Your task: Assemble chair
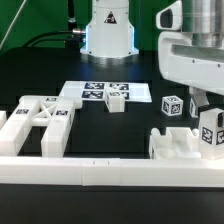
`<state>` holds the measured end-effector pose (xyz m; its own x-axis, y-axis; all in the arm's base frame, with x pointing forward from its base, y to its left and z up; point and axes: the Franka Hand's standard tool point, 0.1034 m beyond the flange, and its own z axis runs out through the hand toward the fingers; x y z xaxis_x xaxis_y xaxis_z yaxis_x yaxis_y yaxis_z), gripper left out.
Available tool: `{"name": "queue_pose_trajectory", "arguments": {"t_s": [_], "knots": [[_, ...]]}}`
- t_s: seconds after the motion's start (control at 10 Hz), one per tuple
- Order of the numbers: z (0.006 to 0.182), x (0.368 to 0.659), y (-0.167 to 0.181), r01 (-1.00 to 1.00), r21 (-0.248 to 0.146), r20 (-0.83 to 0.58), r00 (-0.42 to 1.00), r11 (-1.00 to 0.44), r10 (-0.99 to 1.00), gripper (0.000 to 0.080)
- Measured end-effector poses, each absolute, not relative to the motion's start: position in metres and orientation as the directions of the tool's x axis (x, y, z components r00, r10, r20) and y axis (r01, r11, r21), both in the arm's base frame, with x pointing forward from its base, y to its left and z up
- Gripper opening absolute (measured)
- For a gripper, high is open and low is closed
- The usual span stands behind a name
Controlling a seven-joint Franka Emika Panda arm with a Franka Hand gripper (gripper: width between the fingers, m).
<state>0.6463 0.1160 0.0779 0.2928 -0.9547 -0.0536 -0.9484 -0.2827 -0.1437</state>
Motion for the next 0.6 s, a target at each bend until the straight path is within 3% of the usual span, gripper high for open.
{"name": "queue_pose_trajectory", "arguments": {"t_s": [0.2,0.3,0.4,0.5,0.6], "knots": [[0.0780,0.6462,0.1167,-0.977,-0.138,-0.076,0.176,-0.165,-0.981,0.0285],[0.0778,0.6460,0.1176,-0.973,-0.140,-0.075,0.197,-0.185,-0.978,0.0352],[0.0778,0.6460,0.1175,-0.962,-0.143,-0.068,0.244,-0.232,-0.967,0.0528],[0.0780,0.6464,0.1172,-0.956,-0.146,-0.065,0.265,-0.253,-0.962,0.0528],[0.0782,0.6465,0.1180,-0.949,-0.149,-0.061,0.290,-0.278,-0.955,0.0629]]}}
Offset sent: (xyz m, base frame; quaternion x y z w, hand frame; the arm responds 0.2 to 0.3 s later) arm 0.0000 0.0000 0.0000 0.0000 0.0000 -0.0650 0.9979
